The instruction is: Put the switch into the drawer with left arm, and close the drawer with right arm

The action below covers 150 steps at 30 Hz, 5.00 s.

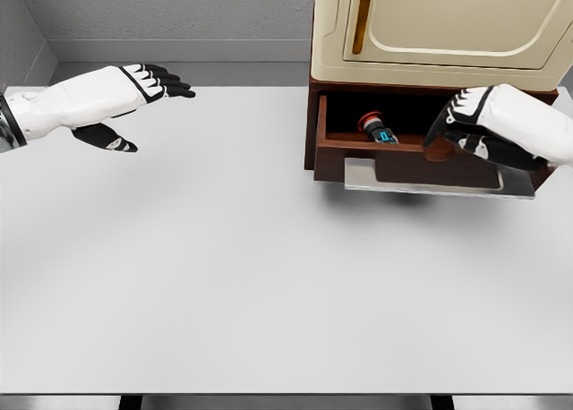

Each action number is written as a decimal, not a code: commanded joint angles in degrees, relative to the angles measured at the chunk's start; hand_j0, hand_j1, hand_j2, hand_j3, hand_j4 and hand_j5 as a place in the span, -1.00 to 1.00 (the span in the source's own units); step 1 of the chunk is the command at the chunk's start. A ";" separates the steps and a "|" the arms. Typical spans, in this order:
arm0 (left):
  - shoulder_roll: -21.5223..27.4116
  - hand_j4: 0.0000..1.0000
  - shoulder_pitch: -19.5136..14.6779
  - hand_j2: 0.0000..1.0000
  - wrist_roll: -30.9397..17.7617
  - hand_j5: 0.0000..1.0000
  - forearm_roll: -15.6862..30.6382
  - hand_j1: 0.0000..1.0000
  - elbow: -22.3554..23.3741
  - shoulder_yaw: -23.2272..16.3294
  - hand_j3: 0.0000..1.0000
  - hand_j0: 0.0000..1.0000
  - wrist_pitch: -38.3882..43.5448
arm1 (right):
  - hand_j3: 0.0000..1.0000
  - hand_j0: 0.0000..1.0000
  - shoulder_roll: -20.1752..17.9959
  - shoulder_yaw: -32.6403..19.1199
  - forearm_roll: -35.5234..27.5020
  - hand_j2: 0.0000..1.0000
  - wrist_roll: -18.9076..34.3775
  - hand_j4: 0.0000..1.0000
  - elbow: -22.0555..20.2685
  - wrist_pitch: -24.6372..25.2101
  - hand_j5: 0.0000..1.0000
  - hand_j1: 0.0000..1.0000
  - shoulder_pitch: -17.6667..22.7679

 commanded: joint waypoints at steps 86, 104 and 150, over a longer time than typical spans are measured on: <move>0.19 1.00 0.09 1.00 0.03 1.00 0.40 1.00 0.39 0.06 1.00 1.00 0.09 | -0.26 -0.26 4.76 26.38 3.27 -0.26 0.23 -0.26 -1.79 0.02 -0.26 -0.26 -14.52; 0.10 1.00 0.09 1.00 0.03 1.00 0.40 1.00 0.39 0.06 1.00 1.00 0.09 | -0.27 -0.27 5.99 25.77 5.38 -0.27 0.23 -0.27 3.04 0.02 -0.27 -0.27 -15.22; 0.89 1.00 3.43 1.00 0.03 1.00 0.57 1.00 2.06 0.06 1.00 1.00 0.09 | -0.14 -0.14 4.85 25.59 6.26 -0.14 0.32 -0.14 4.36 0.02 -0.14 -0.14 -18.65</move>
